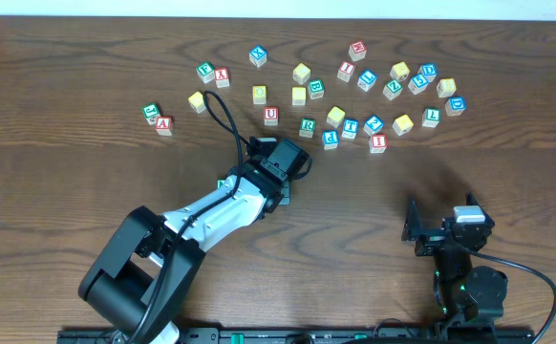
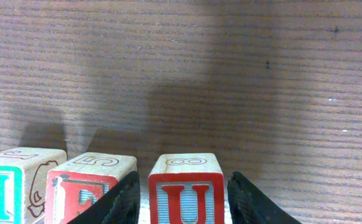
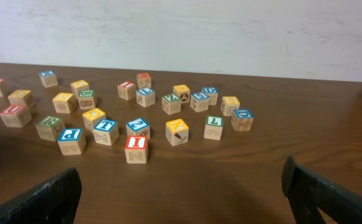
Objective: Spell out NEURIPS
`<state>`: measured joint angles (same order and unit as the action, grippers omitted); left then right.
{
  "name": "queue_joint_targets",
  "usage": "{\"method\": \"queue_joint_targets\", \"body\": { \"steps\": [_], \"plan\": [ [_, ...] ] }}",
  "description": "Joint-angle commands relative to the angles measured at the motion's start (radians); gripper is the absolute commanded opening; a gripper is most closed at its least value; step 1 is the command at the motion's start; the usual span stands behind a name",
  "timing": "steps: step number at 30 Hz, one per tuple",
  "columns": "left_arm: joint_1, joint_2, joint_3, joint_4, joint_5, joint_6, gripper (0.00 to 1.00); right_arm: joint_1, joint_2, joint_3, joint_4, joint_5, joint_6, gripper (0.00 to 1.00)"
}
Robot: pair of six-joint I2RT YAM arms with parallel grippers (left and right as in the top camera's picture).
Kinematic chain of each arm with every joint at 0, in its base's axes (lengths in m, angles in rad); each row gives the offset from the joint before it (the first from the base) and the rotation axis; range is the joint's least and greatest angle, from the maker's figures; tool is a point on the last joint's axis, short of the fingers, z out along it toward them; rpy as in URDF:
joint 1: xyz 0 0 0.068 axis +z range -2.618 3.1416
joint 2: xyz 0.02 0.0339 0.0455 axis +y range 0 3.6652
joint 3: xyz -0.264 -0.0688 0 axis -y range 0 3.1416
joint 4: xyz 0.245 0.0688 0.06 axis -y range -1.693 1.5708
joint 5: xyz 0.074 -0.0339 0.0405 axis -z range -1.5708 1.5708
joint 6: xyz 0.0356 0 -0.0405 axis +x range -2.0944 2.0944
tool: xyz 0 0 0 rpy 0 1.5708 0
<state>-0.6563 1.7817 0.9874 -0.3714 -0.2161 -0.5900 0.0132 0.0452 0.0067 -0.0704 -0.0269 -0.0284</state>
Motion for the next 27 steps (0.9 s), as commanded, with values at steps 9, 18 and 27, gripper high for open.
{"method": "queue_joint_targets", "body": {
  "steps": [9,18,27],
  "plan": [
    [0.005,-0.054,-0.013,-0.009,-0.02,0.018,0.43,-0.006,-0.003,-0.001,-0.005,-0.002,0.017,0.99],
    [0.005,-0.124,-0.013,-0.006,-0.021,0.043,0.44,-0.006,-0.003,-0.001,-0.005,-0.002,0.016,0.99],
    [0.005,-0.278,-0.009,-0.01,-0.021,0.086,0.44,-0.006,-0.003,-0.001,-0.005,-0.002,0.017,0.99]
  ]
}}
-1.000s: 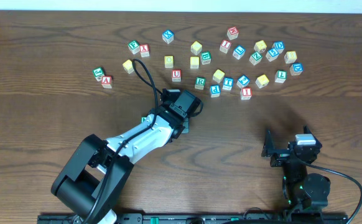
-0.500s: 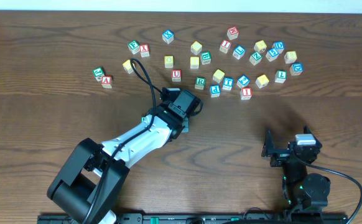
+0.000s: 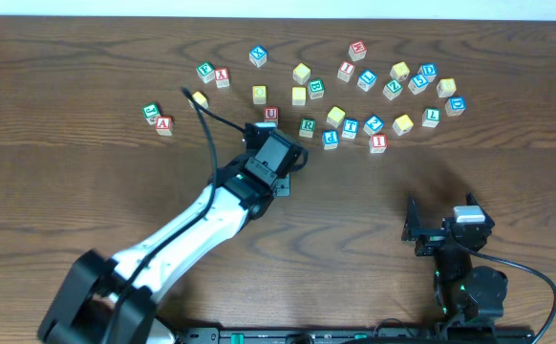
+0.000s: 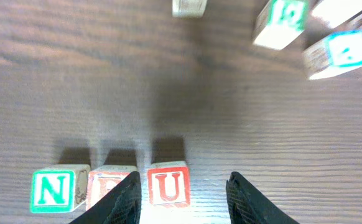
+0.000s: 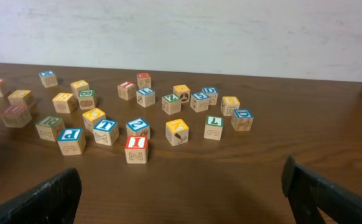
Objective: Spell out NEURIPS
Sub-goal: 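Raise the left gripper away from the N E U row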
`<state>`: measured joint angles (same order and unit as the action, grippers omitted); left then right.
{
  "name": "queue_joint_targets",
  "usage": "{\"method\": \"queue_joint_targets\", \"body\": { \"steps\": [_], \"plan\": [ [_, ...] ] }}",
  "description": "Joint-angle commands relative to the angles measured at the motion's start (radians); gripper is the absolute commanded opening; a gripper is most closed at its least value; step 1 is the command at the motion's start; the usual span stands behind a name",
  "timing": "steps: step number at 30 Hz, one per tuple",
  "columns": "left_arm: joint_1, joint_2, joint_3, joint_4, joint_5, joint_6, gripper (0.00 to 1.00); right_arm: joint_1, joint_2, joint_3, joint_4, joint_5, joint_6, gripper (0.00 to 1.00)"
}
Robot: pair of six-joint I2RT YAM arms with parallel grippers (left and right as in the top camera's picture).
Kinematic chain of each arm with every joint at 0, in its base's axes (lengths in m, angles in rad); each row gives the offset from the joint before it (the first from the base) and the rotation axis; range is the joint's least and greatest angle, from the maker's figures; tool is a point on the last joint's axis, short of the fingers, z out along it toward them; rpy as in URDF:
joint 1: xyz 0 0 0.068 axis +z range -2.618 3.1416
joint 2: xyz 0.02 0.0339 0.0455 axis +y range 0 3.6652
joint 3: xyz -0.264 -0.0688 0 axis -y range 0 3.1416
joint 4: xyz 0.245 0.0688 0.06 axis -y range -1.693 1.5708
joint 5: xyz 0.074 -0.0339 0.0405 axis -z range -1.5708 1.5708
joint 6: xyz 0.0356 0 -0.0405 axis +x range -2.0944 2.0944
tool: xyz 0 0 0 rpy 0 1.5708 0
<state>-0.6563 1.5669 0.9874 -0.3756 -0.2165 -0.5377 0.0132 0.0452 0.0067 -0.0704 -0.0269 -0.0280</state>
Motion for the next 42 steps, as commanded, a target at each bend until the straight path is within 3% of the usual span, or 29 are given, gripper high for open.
{"method": "queue_joint_targets", "body": {
  "steps": [1,12,27,33,42],
  "plan": [
    [0.005,-0.082,-0.009,-0.008,-0.021,0.038,0.44,-0.006,-0.003,-0.001,-0.005,-0.002,0.016,0.99],
    [0.006,-0.217,-0.009,-0.061,-0.066,0.093,0.44,-0.006,-0.003,-0.001,-0.005,-0.002,0.016,0.99],
    [0.006,-0.217,0.021,-0.094,-0.066,0.093,0.44,-0.006,-0.003,-0.001,-0.005,-0.002,0.016,0.99],
    [0.008,-0.217,0.047,-0.094,-0.066,0.097,0.52,-0.006,-0.003,-0.001,-0.005,-0.002,0.016,0.99],
    [0.073,-0.216,0.093,-0.102,-0.016,0.1,0.52,-0.006,-0.003,-0.001,-0.005,-0.002,0.016,0.99]
  ]
}}
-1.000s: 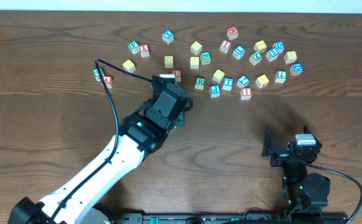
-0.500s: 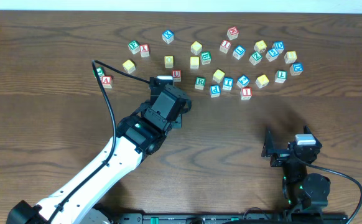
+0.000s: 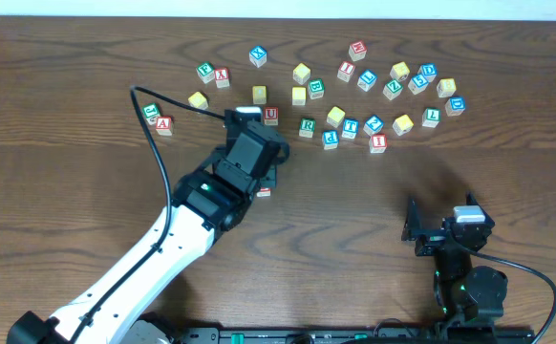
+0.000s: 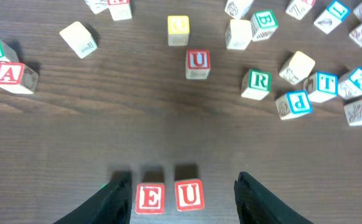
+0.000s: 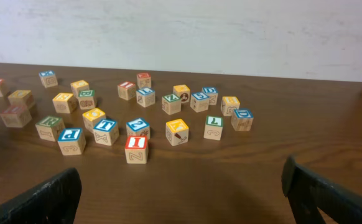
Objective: Spell out NEURIPS
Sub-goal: 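Raise the left gripper away from the N E U row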
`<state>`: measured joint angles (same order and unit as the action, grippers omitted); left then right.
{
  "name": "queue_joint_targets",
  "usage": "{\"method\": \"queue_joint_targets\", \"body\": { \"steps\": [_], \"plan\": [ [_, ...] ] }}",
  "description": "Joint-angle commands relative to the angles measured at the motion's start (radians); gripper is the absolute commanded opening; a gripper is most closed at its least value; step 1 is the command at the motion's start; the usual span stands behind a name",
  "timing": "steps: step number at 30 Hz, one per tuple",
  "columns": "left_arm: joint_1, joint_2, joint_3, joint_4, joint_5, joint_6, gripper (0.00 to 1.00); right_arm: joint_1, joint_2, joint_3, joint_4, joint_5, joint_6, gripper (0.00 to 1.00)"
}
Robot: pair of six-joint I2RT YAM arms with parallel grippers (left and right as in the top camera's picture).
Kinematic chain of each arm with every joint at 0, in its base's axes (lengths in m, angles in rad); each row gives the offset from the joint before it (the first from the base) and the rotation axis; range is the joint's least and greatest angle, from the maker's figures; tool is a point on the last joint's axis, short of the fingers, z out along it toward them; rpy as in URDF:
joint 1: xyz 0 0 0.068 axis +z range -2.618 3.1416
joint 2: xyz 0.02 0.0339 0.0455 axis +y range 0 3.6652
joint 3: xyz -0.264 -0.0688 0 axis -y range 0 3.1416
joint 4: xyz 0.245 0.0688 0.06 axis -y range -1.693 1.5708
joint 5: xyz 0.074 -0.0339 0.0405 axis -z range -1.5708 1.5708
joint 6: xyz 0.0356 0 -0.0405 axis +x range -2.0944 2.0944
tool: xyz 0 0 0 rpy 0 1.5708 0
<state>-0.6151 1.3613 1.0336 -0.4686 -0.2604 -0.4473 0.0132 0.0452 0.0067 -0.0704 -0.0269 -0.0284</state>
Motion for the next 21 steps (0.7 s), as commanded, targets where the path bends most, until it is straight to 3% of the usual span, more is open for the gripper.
{"method": "queue_joint_targets", "body": {
  "steps": [1,13,21],
  "plan": [
    [0.042,-0.009,0.054,-0.012,0.043,0.01,0.52,-0.006,-0.003,-0.001,-0.005,-0.002,0.017,0.99],
    [0.108,0.014,0.131,-0.077,0.078,0.028,0.52,-0.006,-0.003,-0.001,-0.005,-0.002,0.016,0.99],
    [0.108,0.206,0.32,-0.194,0.099,0.06,0.52,-0.006,-0.003,-0.001,-0.005,-0.002,0.017,0.99]
  ]
}}
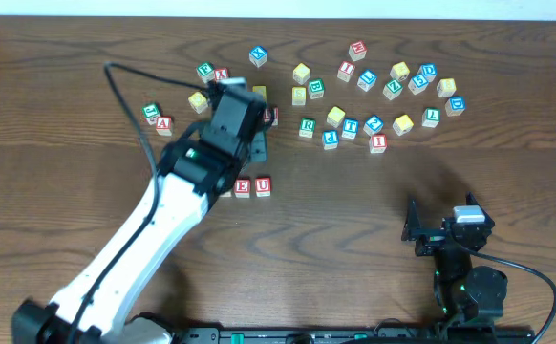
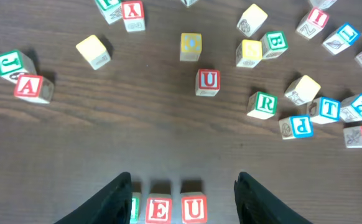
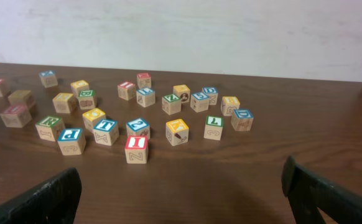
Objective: Spell out NEURIPS
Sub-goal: 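Raise the left gripper away from the N E U row, then move the left gripper toward the block cluster at upper right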
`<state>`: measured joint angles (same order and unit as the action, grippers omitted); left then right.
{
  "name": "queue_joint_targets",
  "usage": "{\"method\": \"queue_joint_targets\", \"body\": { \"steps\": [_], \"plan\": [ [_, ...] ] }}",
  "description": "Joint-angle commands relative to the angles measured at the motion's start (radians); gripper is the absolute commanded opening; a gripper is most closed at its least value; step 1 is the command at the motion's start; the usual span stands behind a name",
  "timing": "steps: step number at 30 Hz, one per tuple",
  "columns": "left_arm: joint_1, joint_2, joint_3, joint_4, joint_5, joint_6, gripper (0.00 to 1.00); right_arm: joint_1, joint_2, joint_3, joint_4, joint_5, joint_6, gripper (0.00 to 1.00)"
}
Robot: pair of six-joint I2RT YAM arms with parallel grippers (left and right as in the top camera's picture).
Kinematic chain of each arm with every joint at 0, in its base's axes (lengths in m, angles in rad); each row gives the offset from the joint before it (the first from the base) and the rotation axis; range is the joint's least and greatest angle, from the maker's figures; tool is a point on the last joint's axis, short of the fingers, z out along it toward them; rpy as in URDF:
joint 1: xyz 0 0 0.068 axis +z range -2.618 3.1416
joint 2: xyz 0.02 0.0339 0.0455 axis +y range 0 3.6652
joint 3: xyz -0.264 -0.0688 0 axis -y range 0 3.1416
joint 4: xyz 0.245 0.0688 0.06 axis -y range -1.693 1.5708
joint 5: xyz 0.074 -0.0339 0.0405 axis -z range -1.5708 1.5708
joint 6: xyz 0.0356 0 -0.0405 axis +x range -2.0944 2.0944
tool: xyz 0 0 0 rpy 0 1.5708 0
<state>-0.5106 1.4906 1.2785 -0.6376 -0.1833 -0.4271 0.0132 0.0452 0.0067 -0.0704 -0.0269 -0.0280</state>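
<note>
A row of blocks reads E (image 1: 244, 186) and U (image 1: 262, 185). In the left wrist view the green N (image 2: 135, 208) peeks out beside the left finger, next to E (image 2: 159, 210) and U (image 2: 193, 210). My left gripper (image 2: 182, 194) hangs open and empty, high above the row. Among the loose blocks lie a green R (image 2: 262, 104), blue P (image 2: 299, 126), red I (image 2: 361, 135) and a second red U (image 2: 208, 81). My right gripper (image 3: 181, 199) is open and empty, resting at the front right (image 1: 440, 227).
Several more letter blocks are scattered along the back of the wooden table (image 1: 374, 191), from J and A (image 1: 157, 117) at the left to L (image 1: 432, 117) at the right. The left arm (image 1: 154, 229) crosses the table's left half, its cable looping above.
My left gripper has moved further back and left from the row, so its view takes in more of the loose blocks. It stays open. The right arm has not moved.
My left gripper stood open around the U block, set down right of N and E. Then it was raised, leaving U in the row. It has since stood higher and further back at each moment, now near the back-left blocks.
</note>
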Motion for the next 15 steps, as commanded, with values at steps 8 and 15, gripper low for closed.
{"method": "queue_joint_targets", "body": {
  "steps": [8,15],
  "plan": [
    [0.003,0.264,0.263,-0.101,0.069,0.064,0.52,-0.006,-0.003,-0.001,-0.005,-0.002,0.016,0.99],
    [0.005,0.268,0.272,-0.099,0.108,0.1,0.51,-0.006,-0.003,-0.001,-0.005,-0.002,0.016,0.99]
  ]
}}
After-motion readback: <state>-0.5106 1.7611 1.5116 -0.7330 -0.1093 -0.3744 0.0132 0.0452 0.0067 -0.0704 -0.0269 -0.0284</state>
